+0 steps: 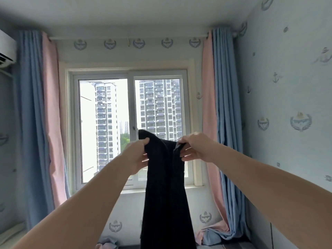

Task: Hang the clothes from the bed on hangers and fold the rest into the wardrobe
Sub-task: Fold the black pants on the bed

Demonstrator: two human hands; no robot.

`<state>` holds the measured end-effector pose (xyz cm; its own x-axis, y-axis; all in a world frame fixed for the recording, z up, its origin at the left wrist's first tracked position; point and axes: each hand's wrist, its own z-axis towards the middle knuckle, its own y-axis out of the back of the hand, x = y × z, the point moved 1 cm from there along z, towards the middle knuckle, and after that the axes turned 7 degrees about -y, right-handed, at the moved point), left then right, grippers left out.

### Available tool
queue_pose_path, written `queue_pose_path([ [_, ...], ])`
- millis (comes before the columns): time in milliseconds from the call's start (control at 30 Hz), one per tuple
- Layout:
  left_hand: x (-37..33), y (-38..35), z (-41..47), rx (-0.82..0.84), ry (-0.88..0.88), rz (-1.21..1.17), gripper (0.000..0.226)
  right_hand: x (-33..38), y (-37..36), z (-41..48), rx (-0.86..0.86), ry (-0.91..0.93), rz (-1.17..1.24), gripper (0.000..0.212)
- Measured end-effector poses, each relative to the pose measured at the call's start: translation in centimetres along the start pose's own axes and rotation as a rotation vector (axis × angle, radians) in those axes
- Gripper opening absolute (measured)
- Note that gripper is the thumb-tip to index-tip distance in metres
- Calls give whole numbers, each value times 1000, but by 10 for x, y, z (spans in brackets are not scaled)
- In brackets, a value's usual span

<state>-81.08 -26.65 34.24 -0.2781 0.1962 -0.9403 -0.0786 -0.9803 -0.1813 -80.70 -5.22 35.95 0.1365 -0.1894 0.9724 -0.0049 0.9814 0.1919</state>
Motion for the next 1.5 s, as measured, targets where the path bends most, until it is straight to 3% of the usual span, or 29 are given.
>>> queue_pose_path([
  [100, -3, -17, -13, 104, -79, 59, 29, 13, -16, -7, 13, 70, -46, 16],
  [200, -3, -24, -27, 292, -145, 171, 58, 22, -28, -15, -18, 105, -95, 13],
  [267, 3, -26, -34, 324, -201, 288, 68, 26, -34, -19, -56, 128, -115, 12],
  [367, 19, -29, -33, 275, -364, 461, 62, 31, -43, -24, -90, 174, -114, 13],
  [433, 27, -25, -29, 140, -438, 518, 47, 33, -49, -26, -90, 217, -132, 14],
  [500, 30, -13, -22, 44, -422, 438, 34, 30, -49, -25, -95, 323, -219, 14],
  [567, 28, 2, -17, 9, -379, 339, 30, 20, -41, -20, -236, 492, -365, 16],
  [633, 21, 20, -13, 4, -345, 226, 30, 2, -27, -11, -508, 572, -502, 37],
  [700, 9, 39, -11, 29, -331, 107, 27, -20, -18, -6, -671, 447, -510, 78],
  [733, 3, 48, -10, 46, -322, 43, 25, -32, -16, -4, -604, 314, -417, 97],
  [800, -11, 68, -9, 74, -299, -71, 22, -54, -21, -1, -196, 24, -102, 112],
  [867, -21, 83, -9, 94, -273, -130, 23, -65, -36, -5, 264, -193, 110, 91],
  [933, -31, 107, -8, 99, -259, -114, 24, -58, -64, -10, 380, -211, 188, 74],
  [1000, -41, 135, -7, 84, -279, -65, 21, -41, -96, -11, 303, -143, 193, 64],
  [1167, -66, 202, 0, -100, -431, 221, 20, 14, -158, -8, -82, 89, 238, 34],
  [1333, -91, 247, -2, -235, -445, 336, 30, 51, -210, -15, -212, 180, 167, 24],
  [1500, -115, 283, -19, -299, -400, 295, 50, 77, -252, -36, -254, 198, 161, 27],
])
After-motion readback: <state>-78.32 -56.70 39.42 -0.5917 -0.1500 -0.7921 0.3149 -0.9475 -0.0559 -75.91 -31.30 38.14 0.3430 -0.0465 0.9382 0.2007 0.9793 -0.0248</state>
